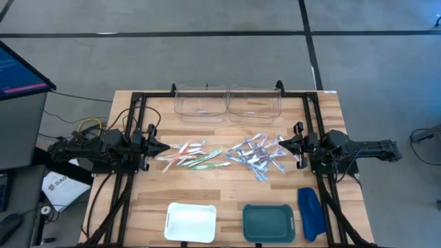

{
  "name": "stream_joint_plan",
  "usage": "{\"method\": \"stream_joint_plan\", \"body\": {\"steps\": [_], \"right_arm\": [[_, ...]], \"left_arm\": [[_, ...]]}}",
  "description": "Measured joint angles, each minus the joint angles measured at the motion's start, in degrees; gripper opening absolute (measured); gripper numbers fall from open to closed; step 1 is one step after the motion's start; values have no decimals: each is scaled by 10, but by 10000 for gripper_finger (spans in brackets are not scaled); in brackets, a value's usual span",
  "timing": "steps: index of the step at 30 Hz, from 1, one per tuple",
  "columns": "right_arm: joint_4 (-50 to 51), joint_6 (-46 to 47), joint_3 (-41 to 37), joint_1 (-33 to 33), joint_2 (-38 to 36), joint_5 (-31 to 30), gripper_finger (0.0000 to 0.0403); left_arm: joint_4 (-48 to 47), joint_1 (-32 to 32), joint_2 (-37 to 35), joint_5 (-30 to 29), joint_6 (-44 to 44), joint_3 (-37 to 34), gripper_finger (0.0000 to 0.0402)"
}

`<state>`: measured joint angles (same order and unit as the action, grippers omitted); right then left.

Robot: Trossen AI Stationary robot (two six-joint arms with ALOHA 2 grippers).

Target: Pick & Place Toothbrushes

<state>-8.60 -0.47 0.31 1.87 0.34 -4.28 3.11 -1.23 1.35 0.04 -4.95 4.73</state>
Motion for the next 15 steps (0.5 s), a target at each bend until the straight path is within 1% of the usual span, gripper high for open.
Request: {"method": "stream_joint_plan", "body": {"steps": [4, 6, 11, 15], "right_arm": [[0, 0, 0, 0, 0, 0, 0], [0, 0, 0, 0, 0, 0, 0], [0, 0, 0, 0, 0, 0, 0], [0, 0, 0, 0, 0, 0, 0]], "left_arm": [[1, 0, 0, 0, 0, 0, 8], [23, 0, 0, 0, 2, 0, 8], [151, 0, 2, 0, 67, 0, 8], [307, 0, 31, 0, 93, 0, 8]]}}
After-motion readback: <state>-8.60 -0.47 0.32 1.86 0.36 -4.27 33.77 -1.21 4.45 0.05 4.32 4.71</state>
